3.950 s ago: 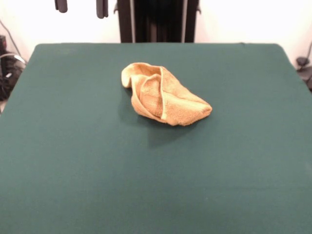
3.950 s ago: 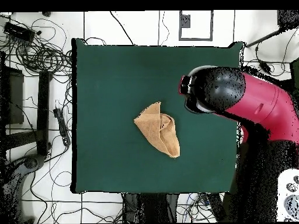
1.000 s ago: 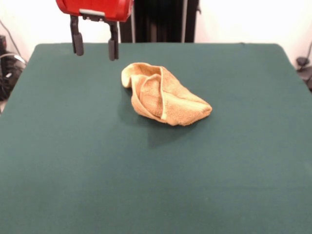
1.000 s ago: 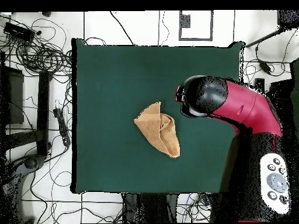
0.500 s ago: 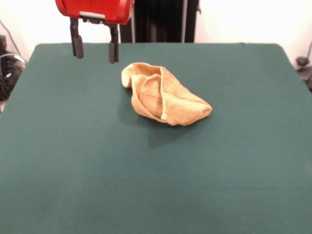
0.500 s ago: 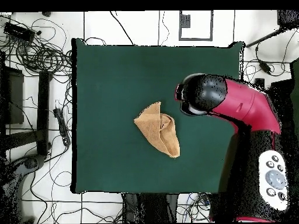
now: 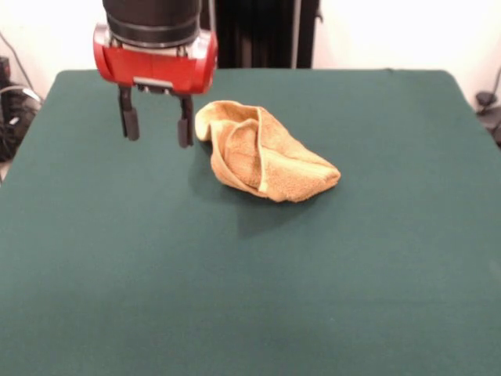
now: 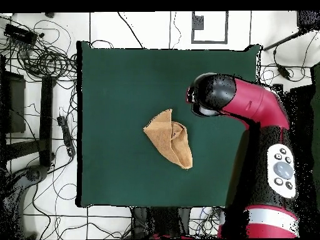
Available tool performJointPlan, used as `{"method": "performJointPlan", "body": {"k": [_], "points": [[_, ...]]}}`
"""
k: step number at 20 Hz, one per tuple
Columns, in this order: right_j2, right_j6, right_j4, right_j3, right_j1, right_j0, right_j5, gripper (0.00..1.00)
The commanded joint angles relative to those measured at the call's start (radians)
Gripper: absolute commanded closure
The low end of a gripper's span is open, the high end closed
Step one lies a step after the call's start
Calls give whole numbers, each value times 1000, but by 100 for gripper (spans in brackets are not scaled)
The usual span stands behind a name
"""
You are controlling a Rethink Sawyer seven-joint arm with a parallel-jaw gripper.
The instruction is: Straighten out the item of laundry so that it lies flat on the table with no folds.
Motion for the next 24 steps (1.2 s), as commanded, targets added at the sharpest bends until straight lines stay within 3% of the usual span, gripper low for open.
{"method": "performJointPlan", "body": {"k": [1,24], "points": [[115,93,32,-8,51,59,124,0],[78,98,17,-95,75,109,179,0]]}}
